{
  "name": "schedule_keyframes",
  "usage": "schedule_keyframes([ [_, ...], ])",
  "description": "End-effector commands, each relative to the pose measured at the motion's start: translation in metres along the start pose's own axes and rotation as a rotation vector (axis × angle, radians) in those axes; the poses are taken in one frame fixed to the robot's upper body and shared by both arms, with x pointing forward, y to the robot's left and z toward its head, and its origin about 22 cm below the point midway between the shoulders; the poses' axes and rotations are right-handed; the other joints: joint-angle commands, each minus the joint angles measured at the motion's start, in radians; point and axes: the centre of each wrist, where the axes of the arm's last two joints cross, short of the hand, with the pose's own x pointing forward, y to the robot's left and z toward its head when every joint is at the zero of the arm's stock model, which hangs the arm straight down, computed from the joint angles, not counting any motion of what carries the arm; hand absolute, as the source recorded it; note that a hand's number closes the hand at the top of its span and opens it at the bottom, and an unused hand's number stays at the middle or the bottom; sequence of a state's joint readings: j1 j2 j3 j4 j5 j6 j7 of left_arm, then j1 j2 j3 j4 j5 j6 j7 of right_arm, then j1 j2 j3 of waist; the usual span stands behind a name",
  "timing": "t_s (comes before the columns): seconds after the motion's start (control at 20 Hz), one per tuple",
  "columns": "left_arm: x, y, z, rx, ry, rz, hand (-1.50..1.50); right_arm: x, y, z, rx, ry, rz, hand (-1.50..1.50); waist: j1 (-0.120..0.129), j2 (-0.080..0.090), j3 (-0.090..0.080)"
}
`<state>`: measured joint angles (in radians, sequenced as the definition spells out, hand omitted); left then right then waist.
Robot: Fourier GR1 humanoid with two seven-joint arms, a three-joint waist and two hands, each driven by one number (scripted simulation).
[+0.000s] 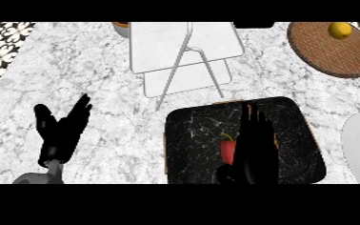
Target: Pick the bell pepper from the tray and place it in the tiered shelf
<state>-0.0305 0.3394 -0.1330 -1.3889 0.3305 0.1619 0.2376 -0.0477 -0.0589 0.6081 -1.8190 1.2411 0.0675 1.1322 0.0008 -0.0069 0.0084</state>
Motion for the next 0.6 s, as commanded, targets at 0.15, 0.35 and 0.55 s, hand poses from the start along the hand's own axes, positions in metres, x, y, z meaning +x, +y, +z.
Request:
schedule_keyframes([
  [0.15,0.003,-0.011,0.006,0.013,0.040,0.003,0.00,-0.004,0.002,-0.020,-0.028,0.098,-0.003,-1.50,0.001,0.006,-0.008],
  [0.35,0.005,-0.003,-0.016,0.003,0.038,0.010,0.00,-0.008,0.017,-0.022,-0.029,0.076,-0.024,-1.50,-0.004,0.008,-0.008],
  [0.55,-0.011,0.000,0.002,0.001,0.033,-0.011,0.00,-0.005,0.035,-0.035,-0.028,0.070,-0.020,-1.50,0.002,0.007,-0.008],
])
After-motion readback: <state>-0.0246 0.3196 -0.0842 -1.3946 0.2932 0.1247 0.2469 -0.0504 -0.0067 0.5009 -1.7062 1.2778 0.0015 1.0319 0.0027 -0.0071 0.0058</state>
